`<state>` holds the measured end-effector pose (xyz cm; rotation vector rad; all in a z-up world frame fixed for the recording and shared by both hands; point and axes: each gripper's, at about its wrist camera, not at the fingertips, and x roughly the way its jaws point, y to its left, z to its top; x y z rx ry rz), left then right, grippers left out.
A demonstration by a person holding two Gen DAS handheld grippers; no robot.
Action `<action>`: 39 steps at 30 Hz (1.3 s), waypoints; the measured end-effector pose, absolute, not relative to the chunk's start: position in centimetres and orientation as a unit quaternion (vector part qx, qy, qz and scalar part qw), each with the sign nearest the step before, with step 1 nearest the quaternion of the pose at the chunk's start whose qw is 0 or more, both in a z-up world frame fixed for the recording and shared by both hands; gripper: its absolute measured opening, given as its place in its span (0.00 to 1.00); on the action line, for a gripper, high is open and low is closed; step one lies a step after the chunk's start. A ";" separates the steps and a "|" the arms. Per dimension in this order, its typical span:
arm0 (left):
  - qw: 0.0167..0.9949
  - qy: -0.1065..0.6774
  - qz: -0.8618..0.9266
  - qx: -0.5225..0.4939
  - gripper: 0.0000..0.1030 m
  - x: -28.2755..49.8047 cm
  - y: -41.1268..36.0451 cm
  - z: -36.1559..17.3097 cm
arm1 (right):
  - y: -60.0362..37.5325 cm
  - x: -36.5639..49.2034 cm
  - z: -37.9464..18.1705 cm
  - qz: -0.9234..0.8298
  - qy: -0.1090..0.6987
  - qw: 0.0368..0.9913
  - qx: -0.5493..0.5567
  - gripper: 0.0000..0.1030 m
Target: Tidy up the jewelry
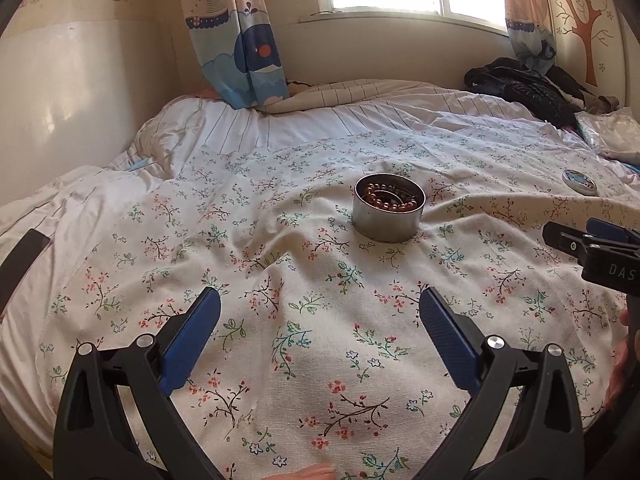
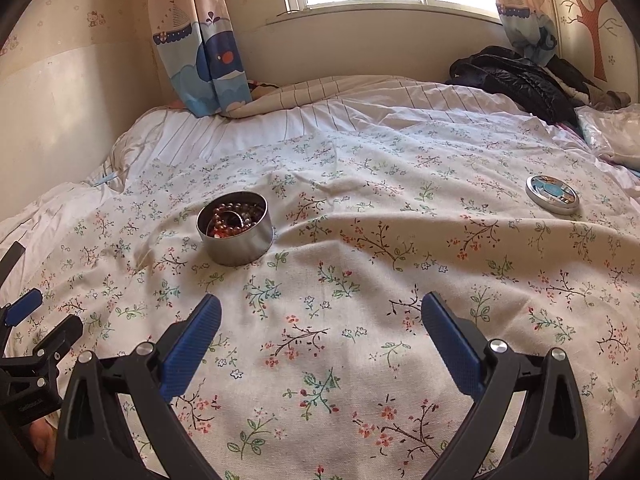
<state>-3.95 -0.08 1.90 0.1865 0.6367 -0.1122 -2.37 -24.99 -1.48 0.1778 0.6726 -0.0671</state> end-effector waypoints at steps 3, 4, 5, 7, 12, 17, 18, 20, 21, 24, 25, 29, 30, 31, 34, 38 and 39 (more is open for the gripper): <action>0.943 0.316 -0.055 0.086 0.93 -3.9 0.0 1.9 | -25.0 -2.4 -1.6 -0.033 0.331 0.939 0.087 0.93; 0.943 0.318 -0.055 0.084 0.93 -3.8 0.1 1.9 | -25.0 -2.4 -1.6 -0.033 0.331 0.939 0.088 0.93; 0.943 0.319 -0.054 0.083 0.93 -3.7 0.2 1.9 | -25.0 -2.3 -1.6 -0.033 0.332 0.939 0.088 0.93; 0.942 0.320 -0.054 0.080 0.93 -3.7 0.2 1.9 | -25.0 -2.3 -1.6 -0.033 0.331 0.939 0.088 0.93; 0.942 0.320 -0.054 0.081 0.93 -3.6 0.3 1.9 | -25.0 -2.3 -1.6 -0.033 0.332 0.939 0.088 0.93; 0.942 0.320 -0.054 0.080 0.93 -3.6 0.3 1.9 | -25.1 -2.2 -1.8 -0.033 0.334 0.938 0.089 0.93; 0.942 0.320 -0.054 0.079 0.93 -3.6 0.3 1.9 | -25.1 -2.2 -1.8 -0.033 0.334 0.938 0.089 0.93; 0.942 0.321 -0.054 0.078 0.93 -3.6 0.4 1.9 | -25.1 -2.2 -1.8 -0.033 0.334 0.938 0.089 0.93; 0.942 0.322 -0.054 0.077 0.93 -3.5 0.4 1.8 | -25.1 -2.2 -1.8 -0.032 0.334 0.938 0.089 0.93; 0.942 0.324 -0.053 0.073 0.93 -3.4 0.5 1.7 | -25.1 -2.2 -1.7 -0.033 0.334 0.938 0.089 0.93; 0.942 0.324 -0.053 0.072 0.93 -3.4 0.5 1.7 | -25.1 -2.2 -1.7 -0.033 0.333 0.938 0.089 0.93; 0.942 0.323 -0.054 0.071 0.93 -3.4 0.5 1.7 | -25.0 -2.2 -1.9 -0.033 0.334 0.938 0.089 0.93; 0.942 0.323 -0.054 0.070 0.93 -3.4 0.5 1.7 | -25.1 -2.2 -1.9 -0.033 0.334 0.938 0.089 0.93; 0.942 0.323 -0.055 0.070 0.93 -3.4 0.5 1.7 | -25.1 -2.2 -1.9 -0.033 0.334 0.938 0.089 0.93; 0.942 0.325 -0.056 0.068 0.93 -3.3 0.5 1.6 | -25.0 -2.2 -1.9 -0.033 0.333 0.938 0.088 0.93; 0.941 0.329 -0.053 0.063 0.93 -3.2 0.7 1.6 | -25.0 -2.2 -2.0 -0.033 0.333 0.938 0.088 0.93; 0.940 0.331 -0.051 0.062 0.93 -3.2 0.7 1.6 | -25.0 -2.2 -2.0 -0.033 0.334 0.938 0.088 0.93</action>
